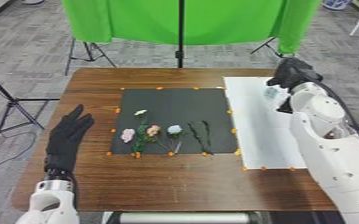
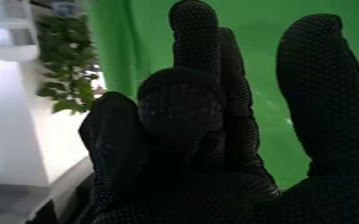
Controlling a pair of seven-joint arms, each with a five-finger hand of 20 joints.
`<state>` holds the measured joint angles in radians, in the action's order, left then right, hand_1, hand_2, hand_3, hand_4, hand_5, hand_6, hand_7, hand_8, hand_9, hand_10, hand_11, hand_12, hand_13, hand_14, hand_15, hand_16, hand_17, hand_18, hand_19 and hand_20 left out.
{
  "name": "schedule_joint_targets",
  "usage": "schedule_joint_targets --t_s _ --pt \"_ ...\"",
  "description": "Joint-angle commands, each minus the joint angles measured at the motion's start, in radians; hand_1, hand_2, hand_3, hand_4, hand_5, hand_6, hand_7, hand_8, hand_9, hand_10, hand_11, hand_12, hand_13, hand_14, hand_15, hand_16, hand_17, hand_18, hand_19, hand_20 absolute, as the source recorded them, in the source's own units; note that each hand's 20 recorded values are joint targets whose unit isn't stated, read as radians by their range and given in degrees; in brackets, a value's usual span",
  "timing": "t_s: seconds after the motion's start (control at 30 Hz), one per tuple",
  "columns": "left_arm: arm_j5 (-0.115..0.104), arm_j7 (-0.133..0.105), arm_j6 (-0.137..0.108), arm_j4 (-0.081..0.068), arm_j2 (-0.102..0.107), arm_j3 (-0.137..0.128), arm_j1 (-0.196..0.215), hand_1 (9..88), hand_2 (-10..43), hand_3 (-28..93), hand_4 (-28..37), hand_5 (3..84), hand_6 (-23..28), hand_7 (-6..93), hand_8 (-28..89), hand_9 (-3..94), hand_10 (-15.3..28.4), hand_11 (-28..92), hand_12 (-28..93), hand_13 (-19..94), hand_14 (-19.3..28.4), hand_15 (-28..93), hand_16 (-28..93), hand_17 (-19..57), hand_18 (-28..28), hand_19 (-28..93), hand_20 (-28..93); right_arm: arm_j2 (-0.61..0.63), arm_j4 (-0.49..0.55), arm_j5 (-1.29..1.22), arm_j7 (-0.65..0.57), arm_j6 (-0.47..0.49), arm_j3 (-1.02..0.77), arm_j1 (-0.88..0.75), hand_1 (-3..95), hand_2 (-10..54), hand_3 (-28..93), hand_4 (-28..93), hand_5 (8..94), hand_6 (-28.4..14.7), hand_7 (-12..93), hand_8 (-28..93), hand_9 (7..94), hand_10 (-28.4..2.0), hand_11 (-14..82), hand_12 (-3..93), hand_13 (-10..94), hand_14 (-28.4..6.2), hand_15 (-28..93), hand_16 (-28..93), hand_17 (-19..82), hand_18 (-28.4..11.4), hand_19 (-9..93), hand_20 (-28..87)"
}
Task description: Arrange flowers
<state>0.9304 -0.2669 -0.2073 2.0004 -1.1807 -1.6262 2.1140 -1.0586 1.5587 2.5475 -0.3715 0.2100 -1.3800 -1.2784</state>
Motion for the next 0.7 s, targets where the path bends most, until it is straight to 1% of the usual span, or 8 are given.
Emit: schedule_joint_targets --t_s 0.03,0.13,0.27,0.33,0.43,0.53,0.57,0.7 --pt "0.006 0.010 0.006 -0.005 -0.001 0.006 -0.004 20.4 4.1 65 -27.8 41.0 4.4 5.4 -5 42.0 13.4 13 10 35 15.8 10 1 6.7 10.8 2 18 -0.050 -0.098 0.121 -0.001 0.039 -0.058 0.008 39.7 -9.5 61 -15 65.0 2.4 16 -9 79.6 -13.1 22.9 23.0 87 -3.2 60 34 60 -12.7 93 55" --pt "0.006 0.012 0.003 -0.006 -0.002 0.007 -0.003 20.5 4.2 64 -27.7 41.1 4.5 5.3 -5 42.0 13.4 13 10 35 15.8 10 1 6.7 10.9 2 18 -0.066 -0.126 0.142 0.000 0.062 -0.088 0.006 38.9 -9.5 61 -15 64.6 2.6 16 -10 79.6 -13.2 23.0 23.1 87 -3.3 61 34 60 -12.8 93 56" --pt "0.006 0.013 0.007 -0.007 -0.001 0.007 -0.004 20.4 4.2 64 -27.6 41.0 4.4 5.3 -5 42.0 13.5 13 10 35 15.7 10 1 6.7 10.9 2 18 -0.080 -0.150 0.163 -0.012 0.092 -0.112 -0.005 38.2 -9.5 60 -15 64.2 2.8 15 -10 79.4 -13.4 23.0 23.1 86 -3.4 61 33 60 -12.8 93 56" --pt "0.005 0.012 0.008 -0.005 0.000 0.005 -0.001 20.4 4.1 65 -27.6 41.0 4.4 5.3 -5 42.0 13.5 13 10 35 15.8 10 1 6.7 10.9 2 18 -0.084 -0.145 0.124 -0.031 0.115 -0.121 -0.016 37.8 -9.5 60 -15 64.0 2.9 15 -10 79.2 -13.6 23.0 23.1 87 -3.3 61 33 60 -12.8 93 56" --pt "0.001 0.011 0.004 -0.004 0.000 0.002 0.002 20.4 4.1 64 -27.6 41.1 4.5 5.4 -5 42.0 13.4 13 10 35 15.8 9 1 6.7 10.8 2 18 -0.089 -0.142 0.095 -0.033 0.114 -0.121 -0.031 37.4 -9.5 60 -15 63.5 3.3 15 -10 78.6 -13.8 22.7 23.0 87 -3.2 61 33 60 -12.9 93 56" --pt "0.000 0.006 0.005 -0.003 -0.004 0.000 0.007 20.4 4.1 64 -27.5 41.1 4.5 5.4 -5 42.0 13.4 13 10 35 15.8 9 1 6.7 10.9 2 18 -0.095 -0.151 0.110 -0.012 0.087 -0.109 -0.043 37.6 -9.5 60 -15 63.2 3.4 15 -10 78.4 -13.5 22.4 22.7 87 -3.1 61 33 60 -12.7 93 56" --pt "0.000 0.005 0.007 -0.005 -0.004 0.002 0.003 20.4 4.1 64 -27.5 41.1 4.5 5.3 -5 42.0 13.5 13 10 35 15.8 9 1 6.7 10.8 2 18 -0.096 -0.155 0.114 -0.006 0.069 -0.108 -0.048 38.6 -9.5 60 -15 63.2 3.5 15 -10 78.5 -13.3 22.4 22.6 87 -3.0 61 33 60 -12.6 93 56" --pt "0.000 0.003 0.009 -0.005 -0.007 0.003 0.003 20.4 4.1 65 -27.7 41.0 4.5 5.4 -5 42.0 13.4 13 10 35 15.9 10 1 6.7 10.8 2 18 -0.099 -0.174 0.143 0.022 -0.003 -0.091 -0.068 45.0 -9.5 60 -18 65.7 5.1 17 -8 80.0 -12.0 22.7 22.0 89 -1.9 61 33 62 -12.1 93 56"
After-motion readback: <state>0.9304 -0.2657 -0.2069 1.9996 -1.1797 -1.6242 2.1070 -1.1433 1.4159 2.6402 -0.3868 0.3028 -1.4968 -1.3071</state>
